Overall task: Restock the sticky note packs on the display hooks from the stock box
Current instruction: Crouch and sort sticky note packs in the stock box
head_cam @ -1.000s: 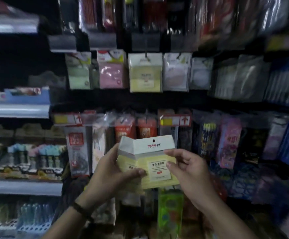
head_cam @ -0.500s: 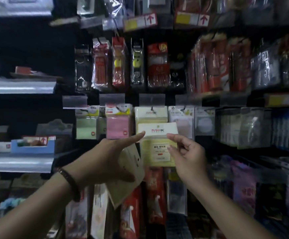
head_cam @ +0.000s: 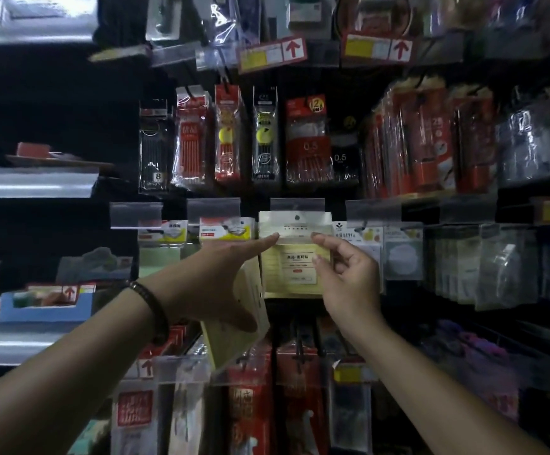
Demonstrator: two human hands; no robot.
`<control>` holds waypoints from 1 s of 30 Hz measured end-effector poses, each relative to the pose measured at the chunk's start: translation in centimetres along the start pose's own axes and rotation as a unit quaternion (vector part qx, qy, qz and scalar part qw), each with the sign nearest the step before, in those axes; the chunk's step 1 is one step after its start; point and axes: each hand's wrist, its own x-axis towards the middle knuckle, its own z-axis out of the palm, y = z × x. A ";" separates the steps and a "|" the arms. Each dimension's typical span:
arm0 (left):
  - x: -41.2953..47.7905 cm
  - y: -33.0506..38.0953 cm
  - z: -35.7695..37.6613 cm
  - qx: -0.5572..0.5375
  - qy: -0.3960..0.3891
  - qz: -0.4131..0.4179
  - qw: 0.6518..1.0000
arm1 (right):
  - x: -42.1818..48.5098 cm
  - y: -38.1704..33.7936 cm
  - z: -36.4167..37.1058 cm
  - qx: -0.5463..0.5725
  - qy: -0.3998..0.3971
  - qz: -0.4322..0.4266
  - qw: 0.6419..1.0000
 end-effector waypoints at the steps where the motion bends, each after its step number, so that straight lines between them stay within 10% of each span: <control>1: 0.2 -0.1 0.1 0.001 -0.001 -0.003 1.000 | 0.1 0.1 0.0 -0.001 -0.002 0.003 1.000; 15: 2.5 -0.1 0.7 0.059 -0.009 -0.022 0.998 | 0.8 0.6 -0.1 -0.141 -0.032 0.020 0.989; 23: 2.3 -0.5 1.7 0.032 -0.031 -0.032 0.999 | 0.7 0.1 -0.2 -0.458 -0.025 -0.055 0.887; 30: -3.1 -0.7 2.7 -0.210 0.020 -0.057 0.976 | -3.3 -0.8 -0.9 -0.320 -0.032 -0.122 0.939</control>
